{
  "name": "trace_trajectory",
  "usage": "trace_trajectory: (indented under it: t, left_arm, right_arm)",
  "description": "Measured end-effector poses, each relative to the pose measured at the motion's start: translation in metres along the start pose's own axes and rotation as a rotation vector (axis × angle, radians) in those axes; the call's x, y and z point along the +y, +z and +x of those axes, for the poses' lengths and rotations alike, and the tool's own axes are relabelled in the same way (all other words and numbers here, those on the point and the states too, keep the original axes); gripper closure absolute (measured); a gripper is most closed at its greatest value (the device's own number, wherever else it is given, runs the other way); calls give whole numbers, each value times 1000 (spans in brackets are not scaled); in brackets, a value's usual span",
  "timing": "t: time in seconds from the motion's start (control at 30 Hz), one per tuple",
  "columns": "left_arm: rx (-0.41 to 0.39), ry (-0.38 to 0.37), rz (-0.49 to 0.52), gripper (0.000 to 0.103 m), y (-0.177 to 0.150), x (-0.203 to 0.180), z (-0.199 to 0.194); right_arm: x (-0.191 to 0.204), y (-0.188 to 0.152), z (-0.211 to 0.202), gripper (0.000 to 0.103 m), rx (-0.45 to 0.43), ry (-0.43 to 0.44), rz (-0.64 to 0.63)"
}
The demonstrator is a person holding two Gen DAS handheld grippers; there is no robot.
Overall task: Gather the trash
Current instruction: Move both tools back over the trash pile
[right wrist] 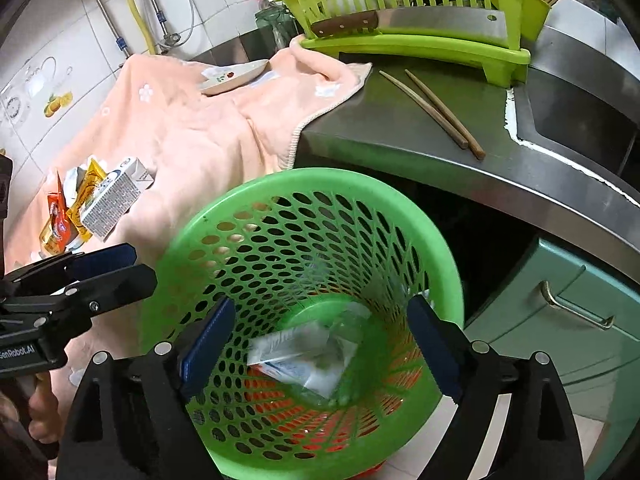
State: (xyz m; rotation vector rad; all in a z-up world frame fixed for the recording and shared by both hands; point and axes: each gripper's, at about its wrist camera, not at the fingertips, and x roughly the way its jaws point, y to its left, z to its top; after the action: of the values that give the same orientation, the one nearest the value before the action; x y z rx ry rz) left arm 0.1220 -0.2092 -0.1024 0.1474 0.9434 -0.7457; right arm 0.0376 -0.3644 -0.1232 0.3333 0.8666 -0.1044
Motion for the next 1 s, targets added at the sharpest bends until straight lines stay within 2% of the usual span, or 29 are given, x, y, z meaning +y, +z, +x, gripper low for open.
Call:
trace_trajectory:
  t: [0.07, 0.23, 0.47, 0.77, 1.0]
  left_arm:
    - [-9, 11, -6, 32, -1, 2, -4]
    - [-49, 49, -43, 28, -5, 15, -24]
    - [-117, 158, -109, 19, -17, 46, -62]
    - [-205, 356, -235, 14, -43, 108, -120]
    - [-279, 553, -389, 11, -79, 169, -176]
  right_arm:
    - [3, 0, -1, 18, 0, 3, -8]
    - [17, 2, 0, 16, 3, 19, -35]
    - [53, 8, 5, 13, 6, 62, -103]
    - [115, 21, 14, 12, 11, 140, -205]
    - [170, 29, 25, 12, 21, 209, -300]
